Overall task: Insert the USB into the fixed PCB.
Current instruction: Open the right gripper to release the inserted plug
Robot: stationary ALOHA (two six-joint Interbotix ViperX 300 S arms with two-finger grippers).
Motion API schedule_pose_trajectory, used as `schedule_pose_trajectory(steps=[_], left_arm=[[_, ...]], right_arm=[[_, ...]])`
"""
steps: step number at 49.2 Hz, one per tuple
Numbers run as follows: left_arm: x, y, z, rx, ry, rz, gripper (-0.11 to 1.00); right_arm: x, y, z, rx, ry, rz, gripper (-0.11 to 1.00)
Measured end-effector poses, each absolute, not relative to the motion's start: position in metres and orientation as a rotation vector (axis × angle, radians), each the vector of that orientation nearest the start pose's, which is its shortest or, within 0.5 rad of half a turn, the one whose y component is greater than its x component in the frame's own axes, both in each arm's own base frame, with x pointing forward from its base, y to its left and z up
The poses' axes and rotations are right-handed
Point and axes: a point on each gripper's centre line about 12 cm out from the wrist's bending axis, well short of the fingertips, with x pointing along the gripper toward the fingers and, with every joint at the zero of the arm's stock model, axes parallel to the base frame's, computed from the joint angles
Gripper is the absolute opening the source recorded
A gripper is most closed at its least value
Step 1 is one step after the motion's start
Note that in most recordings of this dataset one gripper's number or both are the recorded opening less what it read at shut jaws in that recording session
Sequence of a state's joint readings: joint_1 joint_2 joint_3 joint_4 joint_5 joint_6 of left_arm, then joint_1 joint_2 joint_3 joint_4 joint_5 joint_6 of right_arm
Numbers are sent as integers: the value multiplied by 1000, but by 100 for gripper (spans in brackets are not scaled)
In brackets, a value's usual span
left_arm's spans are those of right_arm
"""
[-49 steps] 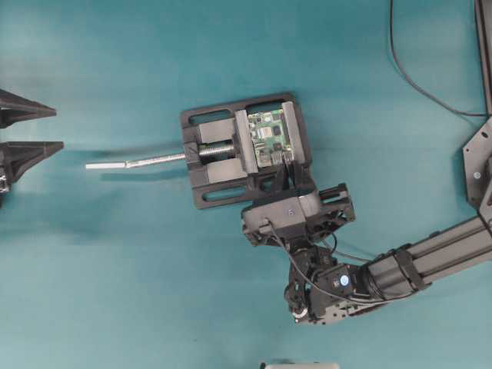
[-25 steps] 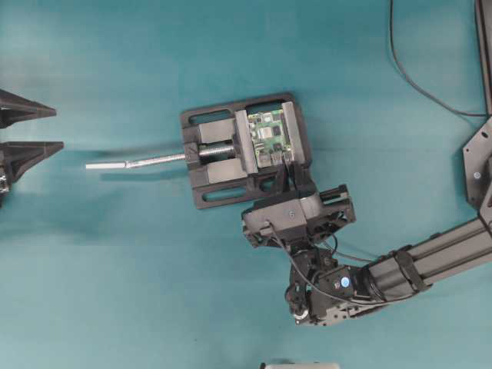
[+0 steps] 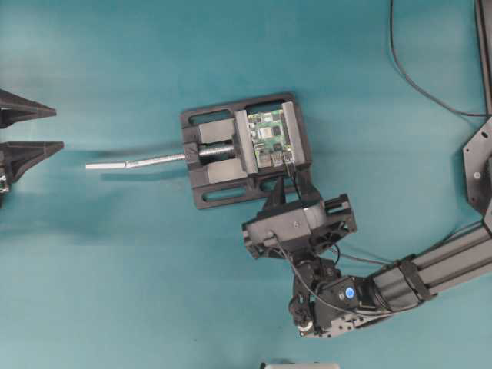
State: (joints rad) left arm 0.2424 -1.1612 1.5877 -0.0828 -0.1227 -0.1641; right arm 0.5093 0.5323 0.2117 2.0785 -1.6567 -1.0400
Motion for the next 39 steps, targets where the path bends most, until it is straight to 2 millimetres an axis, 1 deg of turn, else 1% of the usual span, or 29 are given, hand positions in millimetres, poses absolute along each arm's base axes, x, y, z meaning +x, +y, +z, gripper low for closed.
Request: schedule_pose_trajectory(steps=[22, 33, 39], left_arm=[[130, 33, 142, -278, 271, 287, 93], [130, 33, 142, -277, 269, 286, 93], [130, 33, 142, -277, 271, 287, 93]], right_arm=[[376, 101, 119, -17, 471, -1400, 41], [360, 98, 133, -2, 486, -1354, 41], [350, 92, 134, 17, 518, -1296, 41]])
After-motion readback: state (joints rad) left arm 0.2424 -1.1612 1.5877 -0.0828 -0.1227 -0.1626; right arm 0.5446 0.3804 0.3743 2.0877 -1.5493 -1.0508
